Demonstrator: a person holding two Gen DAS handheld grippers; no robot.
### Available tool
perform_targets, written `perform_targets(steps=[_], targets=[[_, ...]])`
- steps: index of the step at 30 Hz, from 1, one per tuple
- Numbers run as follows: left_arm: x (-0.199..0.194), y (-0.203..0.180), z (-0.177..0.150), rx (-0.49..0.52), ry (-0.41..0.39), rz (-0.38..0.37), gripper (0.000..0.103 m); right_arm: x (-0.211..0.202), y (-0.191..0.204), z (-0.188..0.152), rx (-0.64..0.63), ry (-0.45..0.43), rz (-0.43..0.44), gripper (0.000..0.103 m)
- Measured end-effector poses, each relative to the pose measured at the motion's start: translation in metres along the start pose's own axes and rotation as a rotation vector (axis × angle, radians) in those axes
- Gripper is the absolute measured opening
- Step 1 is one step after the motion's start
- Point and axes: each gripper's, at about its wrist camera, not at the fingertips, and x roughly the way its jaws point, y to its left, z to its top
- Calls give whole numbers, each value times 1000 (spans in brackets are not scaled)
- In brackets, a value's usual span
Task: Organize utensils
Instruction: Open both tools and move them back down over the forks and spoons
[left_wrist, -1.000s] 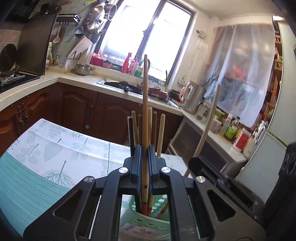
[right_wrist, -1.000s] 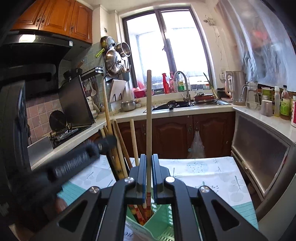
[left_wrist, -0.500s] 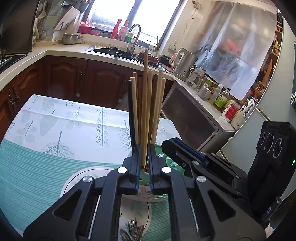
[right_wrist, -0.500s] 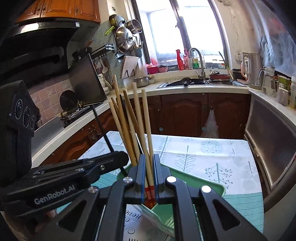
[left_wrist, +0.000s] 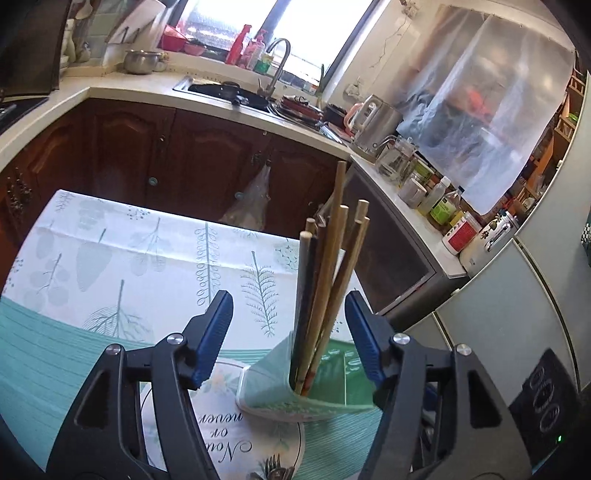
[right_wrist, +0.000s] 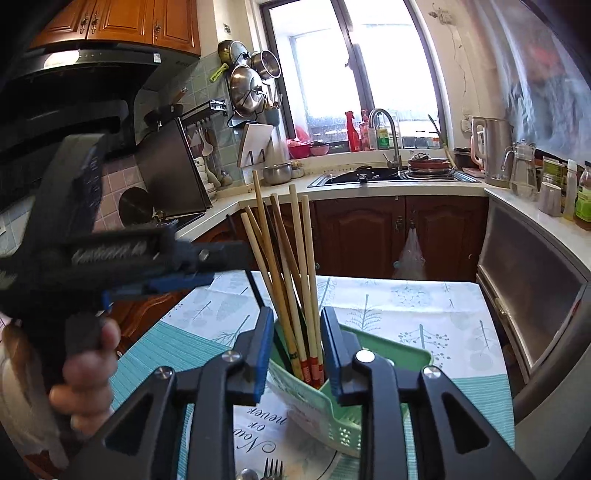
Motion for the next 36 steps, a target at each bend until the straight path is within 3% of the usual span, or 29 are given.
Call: perform_targets(steps=[4,5,6,7,12,18,23,27,36], targets=[[33,-1,11,-22,28,-30,60,-1,-5,-7,20,14,-20,26],[37,-3,11,-18,29,-52,53,-1,-7,-8,24,15,-22,26],[41,-6,11,-8,33,-87,38,-1,-8,-8,28,15,-24,26],[43,-9,10,13,39,-119,31,-1,-10,-9,33,17,-29,26],[37,-33,0,140,32,-166,20,-3,-14,-11,41,21,-36,26],[11,-40,-11,167,61,-123,22,-6,-15,-12,58,12,-25,26],[-17,-41,-23,200,99,-14,33,-10,-8,-11,53,4,-12,26],[-40,-44,-36,232,123,40,33,-18,-1,-12,50,8,-7,26],[-76,-35,-91,219,231,92,33,-35,13,-22,79,102,-39,26]])
